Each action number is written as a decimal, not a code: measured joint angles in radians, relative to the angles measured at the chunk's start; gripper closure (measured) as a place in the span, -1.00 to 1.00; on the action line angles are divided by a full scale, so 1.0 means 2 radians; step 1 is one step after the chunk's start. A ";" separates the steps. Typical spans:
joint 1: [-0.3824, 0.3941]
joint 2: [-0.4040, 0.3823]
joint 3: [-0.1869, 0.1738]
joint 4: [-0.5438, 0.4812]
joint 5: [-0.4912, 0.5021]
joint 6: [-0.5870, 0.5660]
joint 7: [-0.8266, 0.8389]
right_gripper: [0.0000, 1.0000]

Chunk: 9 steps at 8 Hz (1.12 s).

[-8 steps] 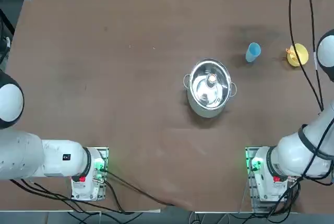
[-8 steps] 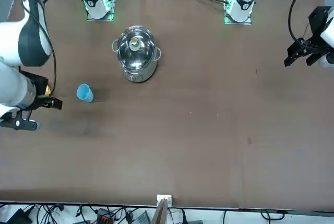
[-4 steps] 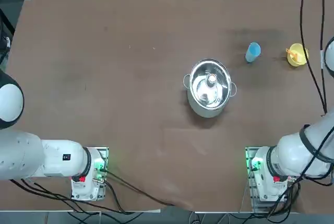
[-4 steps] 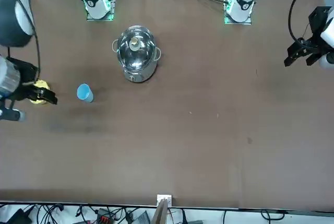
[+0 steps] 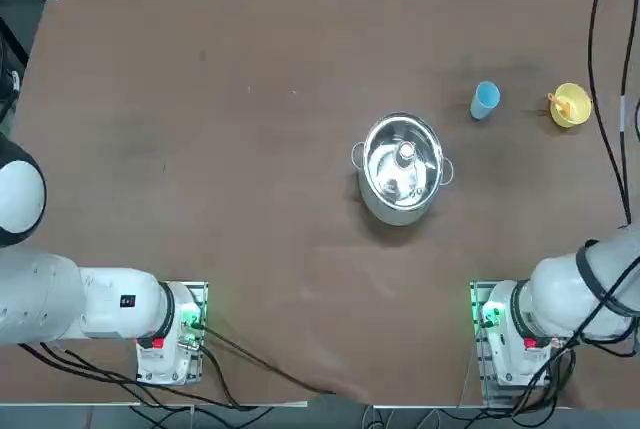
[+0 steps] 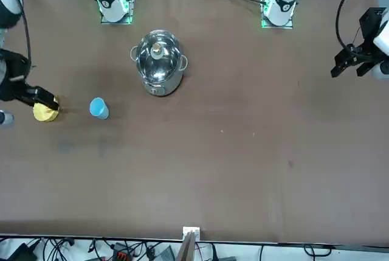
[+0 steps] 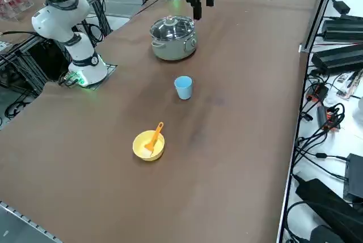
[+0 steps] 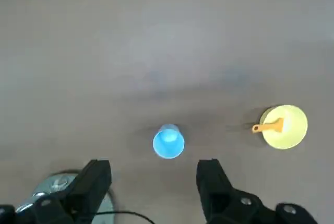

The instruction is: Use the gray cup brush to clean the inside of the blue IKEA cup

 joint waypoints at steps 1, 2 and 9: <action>-0.008 -0.011 0.000 -0.006 0.007 -0.010 -0.003 -1.00; -0.014 -0.021 0.000 -0.011 0.010 -0.018 -0.005 -1.00; 0.083 -0.117 -0.117 -0.115 0.025 -0.020 -0.006 -1.00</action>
